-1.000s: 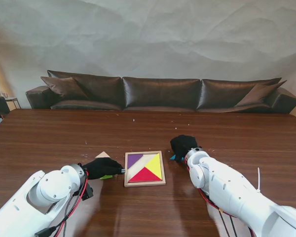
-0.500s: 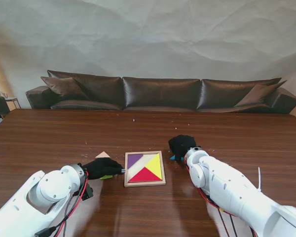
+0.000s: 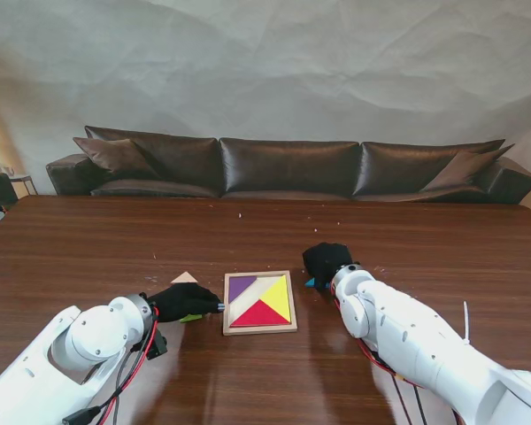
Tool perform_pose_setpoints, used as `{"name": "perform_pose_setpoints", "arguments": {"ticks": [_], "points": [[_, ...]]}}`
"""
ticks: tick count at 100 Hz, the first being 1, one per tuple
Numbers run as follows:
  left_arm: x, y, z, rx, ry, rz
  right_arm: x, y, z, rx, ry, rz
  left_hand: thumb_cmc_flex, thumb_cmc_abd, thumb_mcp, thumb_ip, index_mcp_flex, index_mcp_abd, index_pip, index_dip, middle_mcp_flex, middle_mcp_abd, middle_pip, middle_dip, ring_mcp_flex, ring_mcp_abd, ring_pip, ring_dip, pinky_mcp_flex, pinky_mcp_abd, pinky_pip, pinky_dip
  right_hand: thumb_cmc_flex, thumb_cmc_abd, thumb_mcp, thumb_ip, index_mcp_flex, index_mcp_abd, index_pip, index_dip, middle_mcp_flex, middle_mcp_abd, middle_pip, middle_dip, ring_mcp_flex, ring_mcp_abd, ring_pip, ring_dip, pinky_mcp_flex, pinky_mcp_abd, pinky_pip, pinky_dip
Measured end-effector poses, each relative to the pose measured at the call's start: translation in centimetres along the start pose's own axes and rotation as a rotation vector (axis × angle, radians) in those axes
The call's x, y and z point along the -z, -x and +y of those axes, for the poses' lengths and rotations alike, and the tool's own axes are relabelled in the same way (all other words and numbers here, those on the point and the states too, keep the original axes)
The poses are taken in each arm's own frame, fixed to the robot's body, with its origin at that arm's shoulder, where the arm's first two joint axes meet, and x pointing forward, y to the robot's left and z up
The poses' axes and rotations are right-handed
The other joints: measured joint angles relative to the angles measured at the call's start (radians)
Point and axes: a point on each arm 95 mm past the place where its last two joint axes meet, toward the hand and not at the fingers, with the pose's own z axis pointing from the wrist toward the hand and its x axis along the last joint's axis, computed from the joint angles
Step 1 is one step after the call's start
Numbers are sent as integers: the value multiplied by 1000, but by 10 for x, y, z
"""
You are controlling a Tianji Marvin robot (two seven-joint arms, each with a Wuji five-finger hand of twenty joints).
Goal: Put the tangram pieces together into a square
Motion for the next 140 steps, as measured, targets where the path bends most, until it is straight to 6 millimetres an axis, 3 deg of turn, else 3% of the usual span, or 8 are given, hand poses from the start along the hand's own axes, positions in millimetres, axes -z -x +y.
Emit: {"name": "perform_pose_setpoints", "arguments": {"ticks": [4,16,39,72,92,104,114,140], "points": [[0,0,0,0,0,0,0,0,0,5,2,-3,0,0,0,0,0,0,0,0,0,0,0,0,0,0,0,0,0,0,0,0,-13,-5,-1,26,0,4,0,-5,0,-13,0,0,0,-1,2,0,0,7,1,0],[0,0,0,0,1,1,1,1,-1,11,13,-27,0,0,0,0,0,0,0,0,0,0,0,0,0,0,0,0,0,0,0,0,-51,-1,-5,37,0,17,-3,-7,0,-66,-1,0,0,-1,5,9,0,19,2,0],[-1,0,0,-1,3,1,6,2,-3,12,21,-56,0,0,0,0,0,0,0,0,0,0,0,0,0,0,0,0,1,0,0,0,-80,18,-5,90,0,32,-34,-31,-16,-64,9,0,0,-1,7,11,0,33,4,0],[-2,0,0,1,6,2,8,3,-1,21,-6,-76,0,0,0,0,0,0,0,0,0,0,0,0,0,0,0,0,1,0,0,0,-89,43,-22,91,-23,48,-55,-56,-25,-45,33,1,0,-1,16,13,0,35,4,0],[-2,0,0,3,7,4,9,2,-1,12,-10,-112,0,0,0,0,0,0,0,0,0,0,0,0,0,0,0,0,1,0,0,0,-89,94,-38,91,-33,46,-51,-55,-26,-45,36,10,0,0,16,13,0,36,4,0],[-3,0,0,3,8,4,8,1,-1,-5,-10,-143,0,0,0,0,0,0,0,0,0,0,0,0,0,0,0,0,1,0,0,0,-88,94,-45,91,-27,47,-45,-55,-26,-44,52,12,0,1,16,13,0,36,4,0],[-2,0,0,3,7,6,7,-2,-2,-14,-6,-156,0,0,0,0,0,0,0,0,0,0,0,0,0,0,0,0,1,0,0,0,-92,94,-33,91,-43,79,-42,-59,-26,-19,61,22,0,1,16,13,0,36,4,0],[-2,1,0,3,7,4,7,-6,-3,-27,5,-194,0,0,0,0,0,0,0,0,0,0,0,0,0,0,0,0,1,0,0,0,-101,94,-24,91,-43,79,-35,-74,-27,-14,70,22,0,1,16,13,0,37,13,0]]}}
